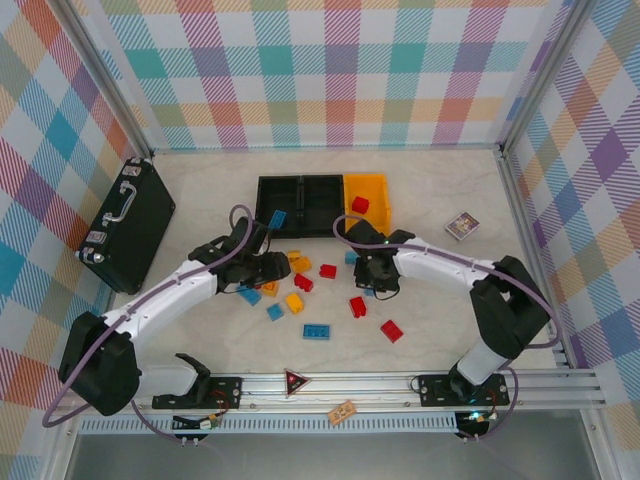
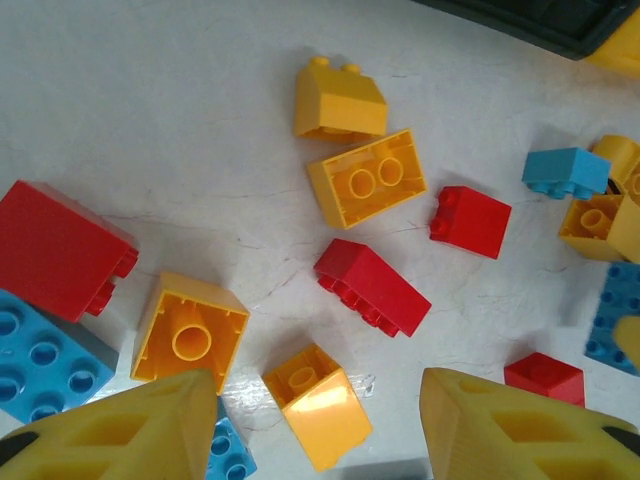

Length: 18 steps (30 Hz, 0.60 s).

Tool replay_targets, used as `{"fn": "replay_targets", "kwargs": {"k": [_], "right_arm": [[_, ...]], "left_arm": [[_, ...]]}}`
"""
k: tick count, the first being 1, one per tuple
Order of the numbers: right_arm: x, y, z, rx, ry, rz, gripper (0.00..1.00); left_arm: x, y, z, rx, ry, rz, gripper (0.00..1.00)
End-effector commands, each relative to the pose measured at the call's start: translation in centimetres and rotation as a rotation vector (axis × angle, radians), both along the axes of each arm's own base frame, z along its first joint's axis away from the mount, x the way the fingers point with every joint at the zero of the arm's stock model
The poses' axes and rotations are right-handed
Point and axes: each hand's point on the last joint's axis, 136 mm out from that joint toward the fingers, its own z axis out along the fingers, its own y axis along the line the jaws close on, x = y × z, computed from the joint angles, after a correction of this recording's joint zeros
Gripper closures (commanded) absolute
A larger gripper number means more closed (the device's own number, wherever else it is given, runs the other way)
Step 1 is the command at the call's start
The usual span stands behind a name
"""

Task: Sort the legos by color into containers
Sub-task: Pick up the lego from the center of the table, then place the lego in the container.

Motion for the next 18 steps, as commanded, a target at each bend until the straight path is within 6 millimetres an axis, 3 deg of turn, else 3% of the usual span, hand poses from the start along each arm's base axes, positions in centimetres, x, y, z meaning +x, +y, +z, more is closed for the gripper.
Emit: {"fn": "replay_targets", "kwargs": {"k": [1,5,10,18], "right_arm": [[1.2,1.1,3.4,0.020,-0.064,0.084,0.85],[2.9,3.6,5.7,0.065,-0.110,0.154,0.85],[5.1,8.3,8.0,0.158,-0.131,0.253,0.85],[8.8,15.8,9.6,0.242,-0.141,0.358,0.85]], "left_arm": [[-1.1,0.7,-1.1,-0.008,0.024,0.063,0.44],[-2.5,2.0,-2.1,-0.012,0.044,0.135,0.44],[-4.3,3.8,-3.2,0.018,0.079,0.195,0.44],[-5.9,5.1,-3.2,0.009,0.079,0.240,0.44]]}}
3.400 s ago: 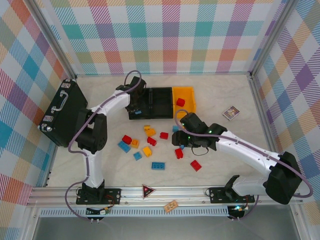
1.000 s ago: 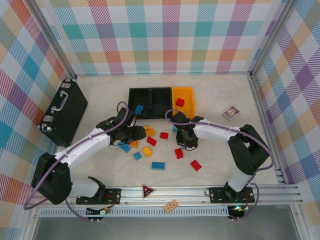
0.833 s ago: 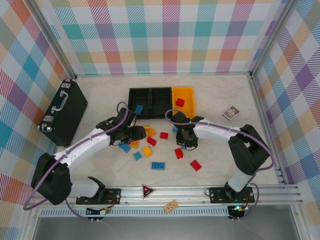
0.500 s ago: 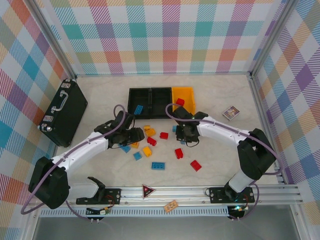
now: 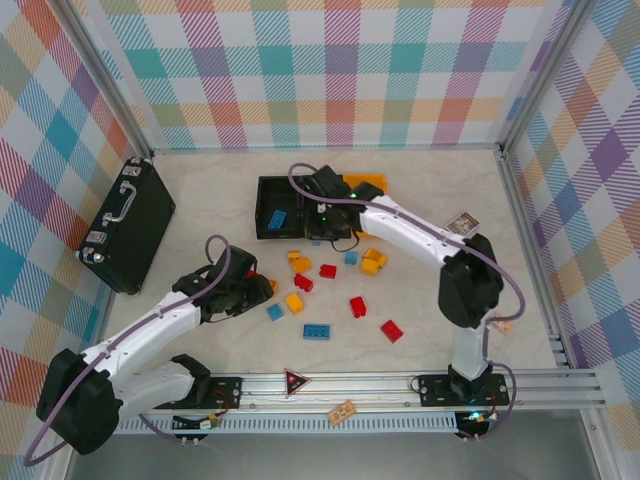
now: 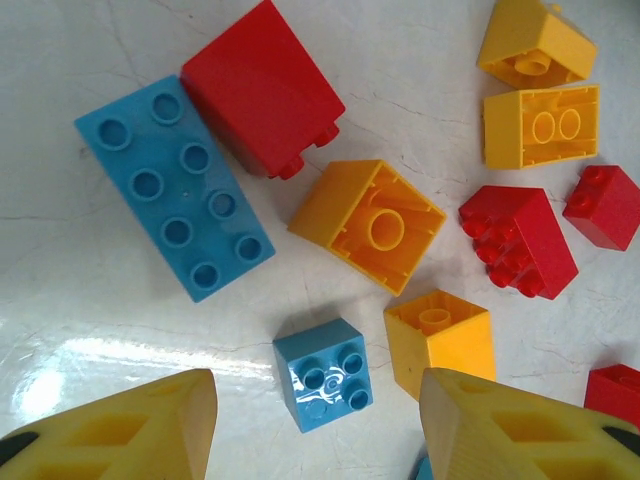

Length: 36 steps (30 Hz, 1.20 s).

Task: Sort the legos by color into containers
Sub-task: Place the lego in the container.

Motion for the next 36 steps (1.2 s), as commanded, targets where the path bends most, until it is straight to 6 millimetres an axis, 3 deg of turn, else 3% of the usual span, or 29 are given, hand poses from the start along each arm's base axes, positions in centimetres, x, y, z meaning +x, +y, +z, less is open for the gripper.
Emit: {"fn": "replay_targets", "kwargs": {"k": [1,9,14,22,28,36], "right_arm": [[0.3,2.4,0.0,0.008,0.027,0.076,0.85],[4.1,5.7,-1.1,0.006,0.012,0.055,0.84],[6.6,6.3,-3.1,-0.029,0.000,0.004,0.84],[9.7,6.2,-3.5,-0.044,-0.045,-0.056,0.80],[10.0,6.2,-3.2,-0.035,-0.052,-0.069,0.62],[8.4,5.9,0.7,-0.033,-0.107,-0.011,0.60]], "left_arm": [[-1.1,0.9,-0.3,0.020,0.018,0.030,0.44],[-1.5,1.3,-0.3,0.022,0.018,0.029,0.44],[-1.7,1.3,-0.2,0.018,0.010,0.027,0.44],[-2.3,1.7,-0.3,0.003,-0.001,0.043,0.44],[-2.4,1.9,-0.3,0.004,-0.006,0.043,0.42],[-1.8,1.4,0.2,-0.007,-0.020,0.036,0.42]]}}
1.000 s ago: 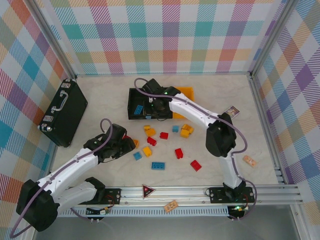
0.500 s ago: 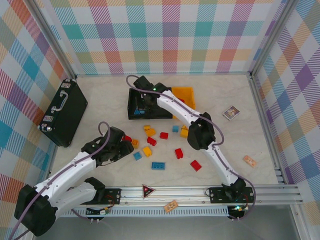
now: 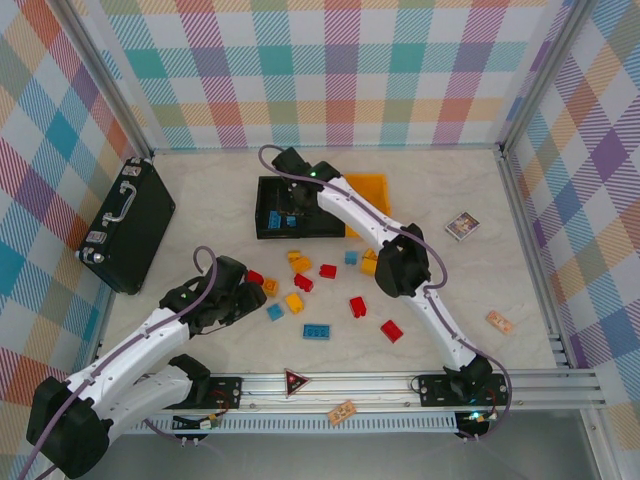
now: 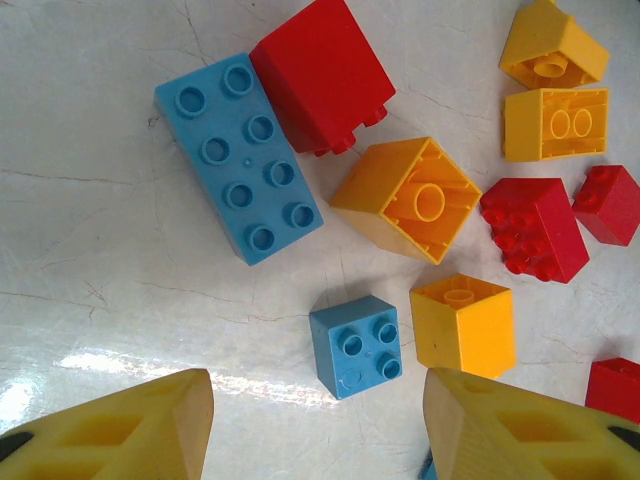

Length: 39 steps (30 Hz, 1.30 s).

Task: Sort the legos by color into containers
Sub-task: Place the lego in the container, then pick up the lego from the center of the table.

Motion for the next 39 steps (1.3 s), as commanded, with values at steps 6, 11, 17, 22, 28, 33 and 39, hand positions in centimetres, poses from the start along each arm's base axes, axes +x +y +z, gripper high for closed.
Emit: {"fn": "replay_targets", "kwargs": {"k": [6,11,17,22,28,33,39], "right_arm": [[-3.1,-2.1,7.3,0.038,-0.090,0.044,0.59],[-5.2,-4.5,7.8,0.015,-0.085,0.046,0.57],[-7.5,-7.8,6.9,-0.002,-0.062,0.011,0.52],[-9.2,-11.4,5.2,-0.043,-0.026,-0.046,0.48],[-11.2,-15.8,2.3,-0.093,0.030,-0.141,0.41],[-12.7,-19.0,-0.2,-0.133,0.080,-0.223,0.37],[-13.1,-20.5,-2.5,-0.172,0.109,-0.262,0.31]], "left_arm": [[0.7,-0.8,0.6,0.004,-0.004,-0.030,0.42],[1.7,-2.2,1.1,-0.025,-0.016,-0.077,0.42],[2.9,-4.6,1.7,-0.065,-0.029,-0.151,0.42],[3.5,-6.8,1.9,-0.068,-0.032,-0.224,0.42],[3.8,-9.6,1.5,-0.063,-0.024,-0.306,0.42],[3.7,-11.5,0.9,-0.050,-0.011,-0.360,0.42],[3.4,-13.2,0.1,-0.041,0.005,-0.402,0.42]]}}
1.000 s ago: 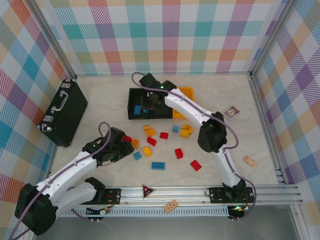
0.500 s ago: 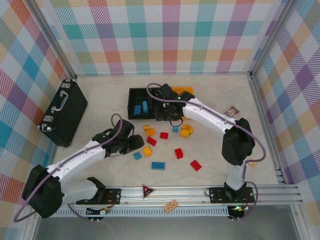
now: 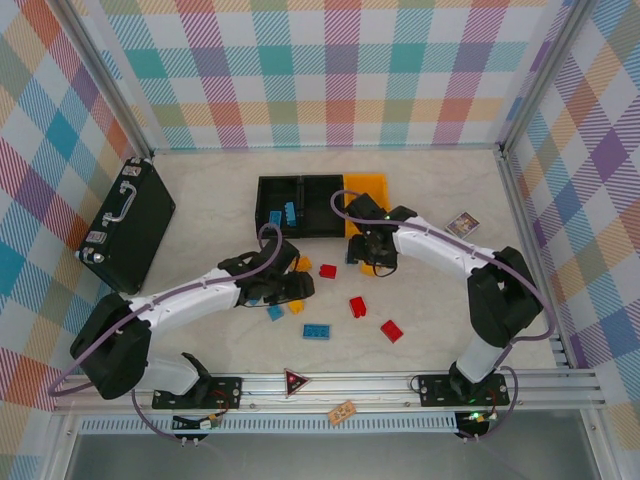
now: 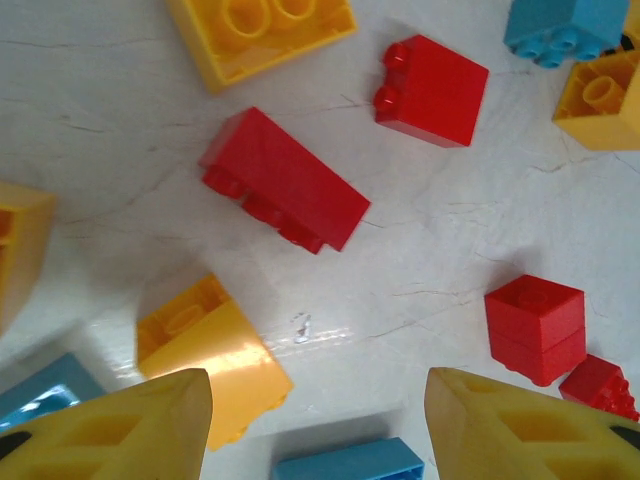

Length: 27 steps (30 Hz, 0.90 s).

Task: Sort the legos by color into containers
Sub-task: Pick up the lego from the center of the table.

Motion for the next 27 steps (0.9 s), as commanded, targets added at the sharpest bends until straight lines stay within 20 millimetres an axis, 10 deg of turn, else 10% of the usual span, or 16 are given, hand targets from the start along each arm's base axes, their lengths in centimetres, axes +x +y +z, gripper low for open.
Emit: {"fn": "replay_targets", "kwargs": {"k": [1,15,27], "right_arm": [[0.5,-0.3,-0.3,0.007,-0.024,-0.043,0.31],[1.2,-0.2,-4.7,0.005,0.056,-0.112,0.34],[0.5,-0.5,-5.8,0.001,0.085,-0.113,0.58]], "left_arm": [[0.2,-1.7,0.6,-0.026,-0.017,-0.043,0.42],[-0.4,-2.4,0.2,0.000,-0.017,-0.068,0.42],[-0.5,-2.1,-0.4,0.013,-0.012,-0.063,0.42]]}}
